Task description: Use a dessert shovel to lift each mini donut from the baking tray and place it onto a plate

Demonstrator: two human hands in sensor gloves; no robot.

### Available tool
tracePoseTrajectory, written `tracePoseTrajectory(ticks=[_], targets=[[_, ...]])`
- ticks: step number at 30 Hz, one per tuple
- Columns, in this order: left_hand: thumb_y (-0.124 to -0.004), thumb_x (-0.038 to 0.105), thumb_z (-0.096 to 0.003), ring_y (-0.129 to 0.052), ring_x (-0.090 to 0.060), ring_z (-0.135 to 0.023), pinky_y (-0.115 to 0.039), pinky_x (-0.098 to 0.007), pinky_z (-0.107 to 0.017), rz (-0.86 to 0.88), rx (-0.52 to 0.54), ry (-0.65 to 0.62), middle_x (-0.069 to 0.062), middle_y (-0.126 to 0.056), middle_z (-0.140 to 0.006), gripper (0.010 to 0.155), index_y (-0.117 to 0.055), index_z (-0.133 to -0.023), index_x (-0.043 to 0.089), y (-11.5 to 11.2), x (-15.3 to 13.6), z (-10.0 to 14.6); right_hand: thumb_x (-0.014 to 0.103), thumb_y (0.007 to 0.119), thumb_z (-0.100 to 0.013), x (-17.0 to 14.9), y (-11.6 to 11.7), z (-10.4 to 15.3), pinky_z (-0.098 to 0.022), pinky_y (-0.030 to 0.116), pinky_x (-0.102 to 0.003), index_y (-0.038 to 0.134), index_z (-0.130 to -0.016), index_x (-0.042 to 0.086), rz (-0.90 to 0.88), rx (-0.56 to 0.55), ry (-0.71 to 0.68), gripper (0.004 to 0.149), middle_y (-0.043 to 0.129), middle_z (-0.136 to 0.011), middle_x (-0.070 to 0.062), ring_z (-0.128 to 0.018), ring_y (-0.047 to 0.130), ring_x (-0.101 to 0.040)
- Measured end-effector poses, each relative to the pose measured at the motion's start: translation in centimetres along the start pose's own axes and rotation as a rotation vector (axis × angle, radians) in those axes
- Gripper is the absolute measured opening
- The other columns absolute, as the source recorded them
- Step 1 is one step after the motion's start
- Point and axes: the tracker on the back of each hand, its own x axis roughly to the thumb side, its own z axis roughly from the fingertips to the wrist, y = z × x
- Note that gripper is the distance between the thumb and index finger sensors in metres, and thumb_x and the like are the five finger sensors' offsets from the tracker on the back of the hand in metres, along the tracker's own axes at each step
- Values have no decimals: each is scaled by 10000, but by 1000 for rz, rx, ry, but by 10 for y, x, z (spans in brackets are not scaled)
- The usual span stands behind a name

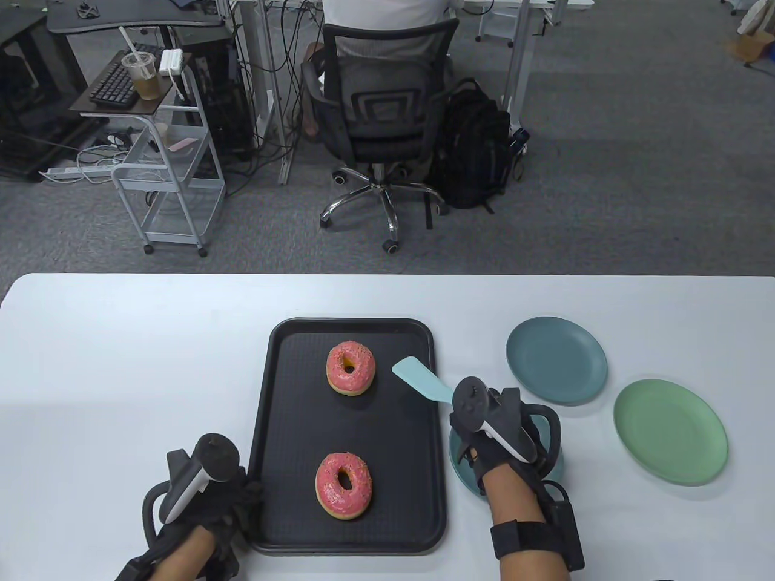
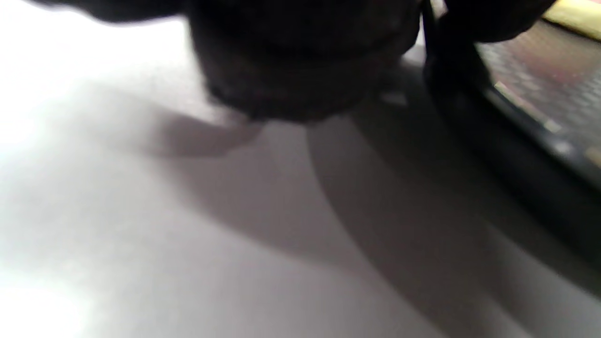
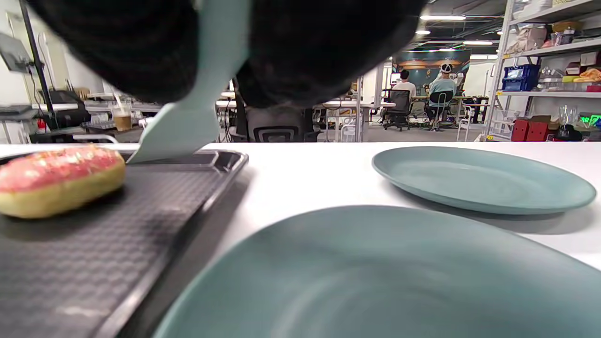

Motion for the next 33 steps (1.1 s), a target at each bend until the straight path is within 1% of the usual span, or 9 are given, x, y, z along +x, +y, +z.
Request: tracePoseTrajectory(ticks=[2,6,9,11,16,19,25,28,33], targets=[[-758,598,-417,-1055,-99,-169,-908,-281,-105,-12,-5,2,18,-918,-582,545,-695,-856,280,-1,2,0,492,901,-431,1,5,-6,-94,802,-362,804,-901,120,14,21,3,608,960,-562,-112,-158,927,-184],[-765,585,-419,-1061,-91,-156,-913,-277,-95,-16,-6,6,35,-923,-565,552,-688,-853,252,-2,5,1,443,893,-444,1,16,-25,-156,786,-413,787,-936,164,-16,140,1,576,925,-616,-143,-231,918,-244],[-755,582,-429,-1061,-94,-161,-913,-284,-97,-21,-5,5,36,-918,-573,558,-675,-863,241,-3,6,1,380,877,-459,3,21,-37,-291,750,-512,755,-972,189,-40,190,28,561,874,-706,-180,-368,899,-340],[-758,569,-426,-1057,-92,-158,-911,-278,-97,-25,-5,4,34,-920,-563,552,-683,-855,229,-3,7,1,351,860,-460,5,23,-44,-401,701,-567,751,-985,198,-33,197,50,558,846,-771,-182,-487,868,-394],[-756,559,-431,-1056,-93,-160,-911,-277,-99,-35,-2,1,31,-919,-562,550,-682,-855,216,-3,9,1,337,825,-460,16,26,-57,-551,609,-604,736,-993,239,47,155,59,549,798,-850,-162,-638,811,-413],[-756,556,-432,-1055,-93,-161,-911,-276,-101,-32,-5,-1,28,-919,-562,550,-682,-856,214,-3,9,1,339,812,-459,27,28,-63,-585,581,-608,728,-984,287,96,113,5,534,783,-864,-156,-666,795,-408],[-753,557,-430,-1053,-95,-164,-909,-279,-102,-25,-8,-3,27,-918,-561,551,-681,-855,214,-3,8,0,331,813,-464,61,35,-69,-646,505,-610,722,-985,310,17,134,-60,529,742,-902,-148,-724,741,-408],[-757,547,-434,-1054,-92,-166,-911,-274,-105,-25,-6,-5,25,-918,-561,548,-681,-856,206,-4,9,0,339,811,-460,77,38,-71,-642,517,-610,723,-982,308,43,108,-123,530,749,-896,-150,-719,751,-403],[-766,530,-427,-1050,-90,-167,-911,-264,-108,-20,-10,-7,20,-921,-549,540,-692,-846,198,-4,9,0,337,813,-461,97,40,-72,-644,512,-611,723,-982,302,24,105,-142,530,743,-898,-155,-721,747,-405]])
